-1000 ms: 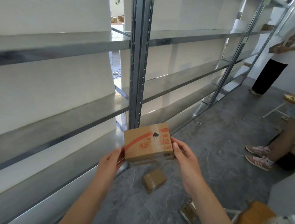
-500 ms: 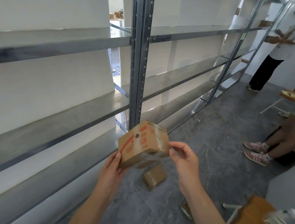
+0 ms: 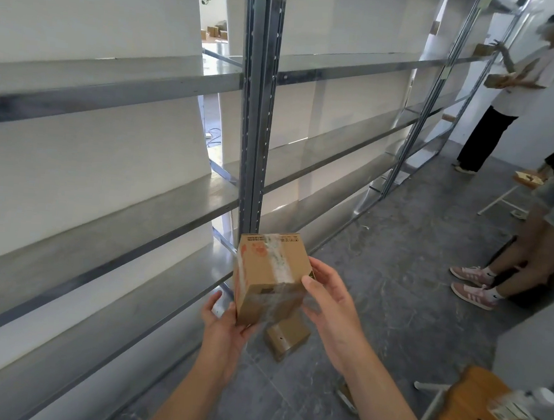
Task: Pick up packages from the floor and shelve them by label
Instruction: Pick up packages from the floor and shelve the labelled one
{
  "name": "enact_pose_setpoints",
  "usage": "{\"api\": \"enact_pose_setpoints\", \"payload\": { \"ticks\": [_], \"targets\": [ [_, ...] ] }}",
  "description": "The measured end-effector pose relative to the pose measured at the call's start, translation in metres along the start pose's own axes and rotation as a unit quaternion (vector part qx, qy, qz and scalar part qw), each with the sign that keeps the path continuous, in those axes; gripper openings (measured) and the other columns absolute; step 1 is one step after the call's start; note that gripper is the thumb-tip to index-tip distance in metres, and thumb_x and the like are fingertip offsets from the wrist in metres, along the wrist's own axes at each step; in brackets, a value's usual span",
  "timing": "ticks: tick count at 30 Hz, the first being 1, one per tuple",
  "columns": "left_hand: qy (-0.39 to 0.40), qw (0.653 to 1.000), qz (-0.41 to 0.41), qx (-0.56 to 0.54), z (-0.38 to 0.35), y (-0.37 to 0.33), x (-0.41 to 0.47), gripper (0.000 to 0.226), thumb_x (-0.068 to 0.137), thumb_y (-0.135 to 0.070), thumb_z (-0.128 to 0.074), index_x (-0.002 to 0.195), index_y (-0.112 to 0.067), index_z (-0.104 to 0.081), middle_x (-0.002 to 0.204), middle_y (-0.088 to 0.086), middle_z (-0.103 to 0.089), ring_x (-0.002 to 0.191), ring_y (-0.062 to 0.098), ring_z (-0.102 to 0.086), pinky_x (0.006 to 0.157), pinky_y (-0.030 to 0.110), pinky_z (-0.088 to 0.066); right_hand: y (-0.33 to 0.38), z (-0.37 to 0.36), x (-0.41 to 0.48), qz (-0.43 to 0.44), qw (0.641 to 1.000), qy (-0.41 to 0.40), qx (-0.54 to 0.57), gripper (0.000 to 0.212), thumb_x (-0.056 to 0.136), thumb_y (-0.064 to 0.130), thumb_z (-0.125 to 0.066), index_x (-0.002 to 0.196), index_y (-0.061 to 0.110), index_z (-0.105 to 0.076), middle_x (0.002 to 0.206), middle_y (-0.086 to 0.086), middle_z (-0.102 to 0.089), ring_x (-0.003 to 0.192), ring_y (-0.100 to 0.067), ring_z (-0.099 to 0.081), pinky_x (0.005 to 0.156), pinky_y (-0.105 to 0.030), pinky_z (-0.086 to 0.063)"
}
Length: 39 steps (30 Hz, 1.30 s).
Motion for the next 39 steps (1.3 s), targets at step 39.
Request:
{"api": "enact_pose_setpoints", "payload": {
  "ticks": [39],
  "targets": [
    [0.107, 0.992, 0.032, 0.055, -0.024, -0.018, -0.018, 0.060, 0.092, -0.057, -0.045, 0.136, -0.018, -0.057, 0.122, 0.013, -0.072, 0.123, 0.033, -0.062, 0.102, 0.059, -0.047, 0.007, 0.010, -0.010, 0.068, 0.970, -0.103, -0.212, 0.043, 0.071, 0.040, -0.084, 0.110, 0.037, -0.065, 0.123, 0.010, -0.047, 0.121, -0.012, -0.048, 0.100, -0.033, -0.047]
  ]
}}
Point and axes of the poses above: each hand's wrist, its own x-axis towards the middle knuckle, its own z-axis out of the back of the hand, y = z × x, the point moved 9 cm from there along x, towards the middle knuckle
